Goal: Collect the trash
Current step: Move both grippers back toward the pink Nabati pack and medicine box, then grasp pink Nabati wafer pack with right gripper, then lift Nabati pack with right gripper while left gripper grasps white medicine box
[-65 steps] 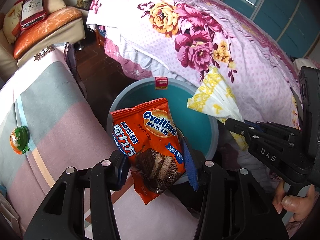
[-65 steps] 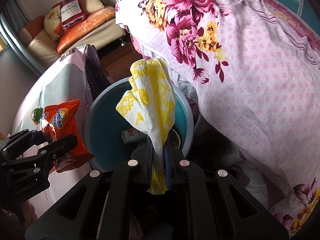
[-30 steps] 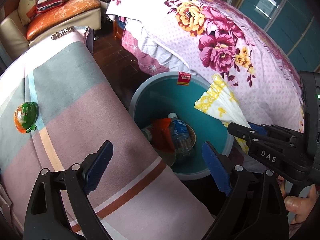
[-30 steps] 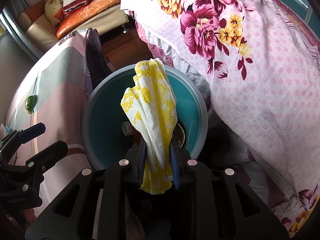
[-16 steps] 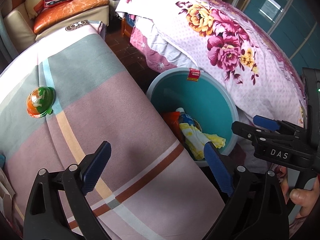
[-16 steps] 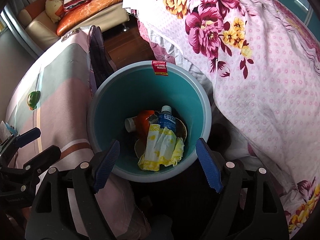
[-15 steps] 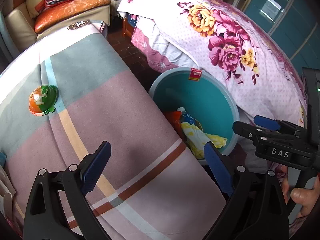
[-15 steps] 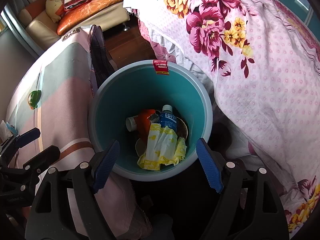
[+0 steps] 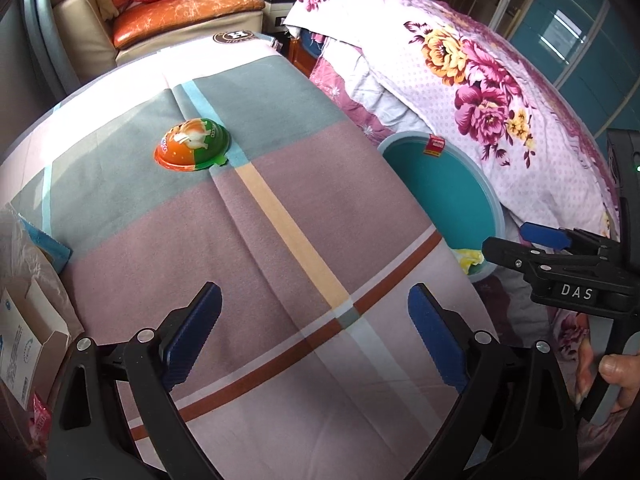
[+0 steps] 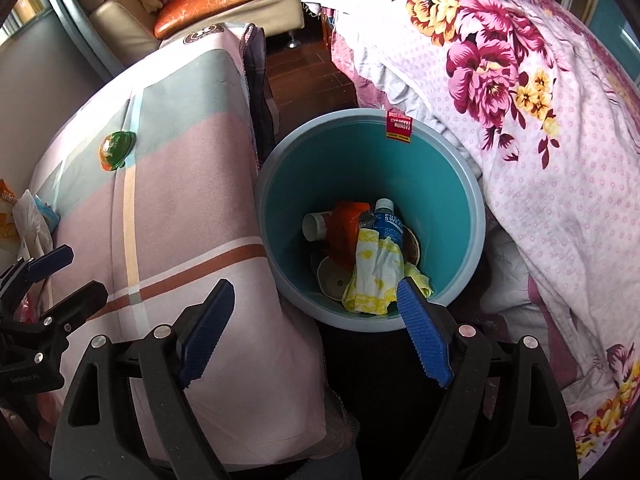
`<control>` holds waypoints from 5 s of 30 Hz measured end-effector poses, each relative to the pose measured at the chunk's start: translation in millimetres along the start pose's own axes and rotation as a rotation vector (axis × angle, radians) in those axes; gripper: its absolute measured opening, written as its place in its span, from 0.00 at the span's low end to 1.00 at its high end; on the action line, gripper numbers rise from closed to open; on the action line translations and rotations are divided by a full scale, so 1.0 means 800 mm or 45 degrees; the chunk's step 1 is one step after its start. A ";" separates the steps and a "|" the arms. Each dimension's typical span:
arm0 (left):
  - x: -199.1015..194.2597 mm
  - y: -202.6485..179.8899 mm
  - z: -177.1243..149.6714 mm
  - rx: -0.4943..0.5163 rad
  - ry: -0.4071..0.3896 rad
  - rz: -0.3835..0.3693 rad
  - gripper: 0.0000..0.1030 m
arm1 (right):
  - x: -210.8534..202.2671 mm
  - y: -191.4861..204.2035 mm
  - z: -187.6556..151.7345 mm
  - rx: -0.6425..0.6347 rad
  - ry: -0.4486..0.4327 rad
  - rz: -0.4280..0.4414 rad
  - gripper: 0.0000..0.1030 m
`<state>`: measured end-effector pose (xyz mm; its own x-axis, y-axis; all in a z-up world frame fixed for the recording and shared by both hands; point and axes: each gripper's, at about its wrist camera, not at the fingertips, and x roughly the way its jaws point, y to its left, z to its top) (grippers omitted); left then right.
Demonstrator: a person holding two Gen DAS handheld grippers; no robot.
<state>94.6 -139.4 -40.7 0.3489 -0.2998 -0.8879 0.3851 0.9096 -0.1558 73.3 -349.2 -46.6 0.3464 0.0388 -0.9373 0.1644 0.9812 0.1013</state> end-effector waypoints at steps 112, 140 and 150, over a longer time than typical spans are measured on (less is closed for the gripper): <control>-0.034 0.230 -0.103 0.193 0.142 0.138 0.87 | 0.073 0.354 -0.008 -1.343 0.336 0.291 0.63; -0.061 0.165 -0.107 -0.105 0.056 0.223 0.62 | 0.029 0.206 -0.026 -0.643 0.135 0.239 0.38; -0.056 0.122 -0.091 -0.090 0.043 0.207 0.62 | 0.014 0.161 -0.020 -0.448 0.066 0.284 0.38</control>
<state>54.2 -16.1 -47.3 0.3726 -0.1383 -0.9176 0.2641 0.9638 -0.0380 83.3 -219.5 -49.8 0.2893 0.2581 -0.9218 -0.2379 0.9521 0.1919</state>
